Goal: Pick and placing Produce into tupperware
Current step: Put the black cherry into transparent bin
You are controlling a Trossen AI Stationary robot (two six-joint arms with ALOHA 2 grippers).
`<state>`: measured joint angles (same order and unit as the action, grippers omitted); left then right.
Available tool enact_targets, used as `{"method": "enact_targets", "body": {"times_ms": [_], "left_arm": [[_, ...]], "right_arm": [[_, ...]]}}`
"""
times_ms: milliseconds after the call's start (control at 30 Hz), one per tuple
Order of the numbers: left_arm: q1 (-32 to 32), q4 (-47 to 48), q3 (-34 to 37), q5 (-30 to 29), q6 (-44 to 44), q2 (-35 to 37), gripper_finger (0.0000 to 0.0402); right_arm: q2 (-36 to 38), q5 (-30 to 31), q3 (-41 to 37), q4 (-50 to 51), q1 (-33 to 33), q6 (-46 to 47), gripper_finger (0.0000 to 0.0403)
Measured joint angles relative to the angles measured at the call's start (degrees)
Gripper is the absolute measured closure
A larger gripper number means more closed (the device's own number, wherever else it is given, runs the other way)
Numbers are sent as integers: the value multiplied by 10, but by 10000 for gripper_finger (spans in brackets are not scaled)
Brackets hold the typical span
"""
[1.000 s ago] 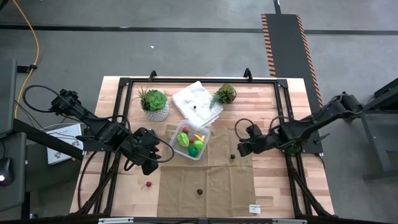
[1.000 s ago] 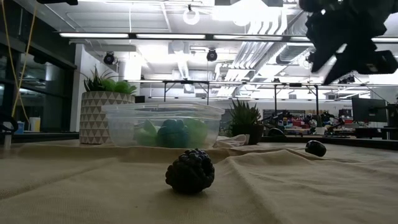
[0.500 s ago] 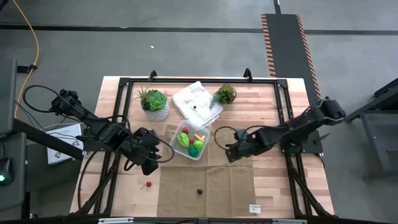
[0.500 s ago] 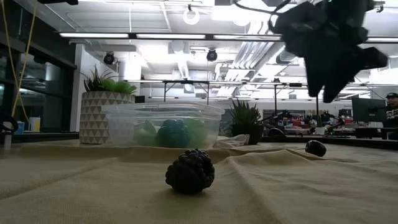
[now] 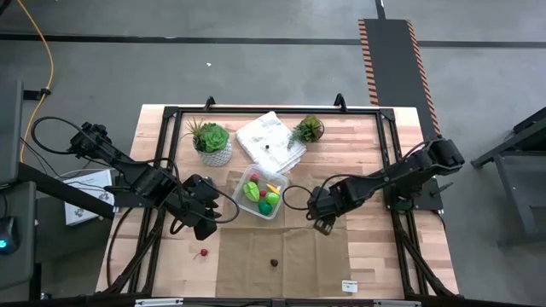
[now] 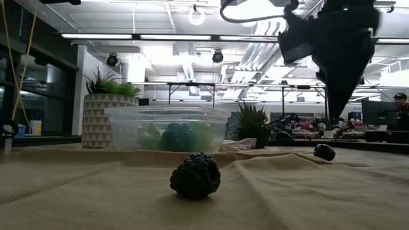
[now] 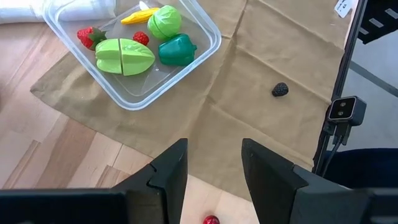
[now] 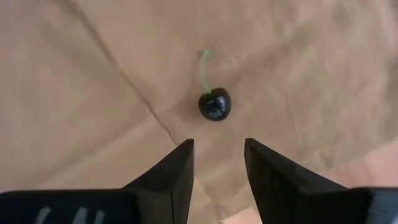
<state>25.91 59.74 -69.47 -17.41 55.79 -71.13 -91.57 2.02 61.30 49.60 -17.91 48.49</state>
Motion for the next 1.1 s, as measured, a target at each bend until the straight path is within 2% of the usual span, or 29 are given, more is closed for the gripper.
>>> {"method": "enact_targets", "body": {"times_ms": [300, 467, 867, 1100], "left_arm": [[0, -1, 0, -1, 2, 0, 261], [0, -1, 0, -8, 33, 0, 261], [0, -1, 0, -17, 63, 0, 261], [0, -1, 0, -17, 63, 0, 261]], "right_arm": [[0, -25, 0, -9, 0, -254, 269], [0, -25, -1, -11, 5, -344, 269], [0, -43, -37, -97, 42, -370, 256], [0, -56, -42, -107, 44, -363, 220]]}}
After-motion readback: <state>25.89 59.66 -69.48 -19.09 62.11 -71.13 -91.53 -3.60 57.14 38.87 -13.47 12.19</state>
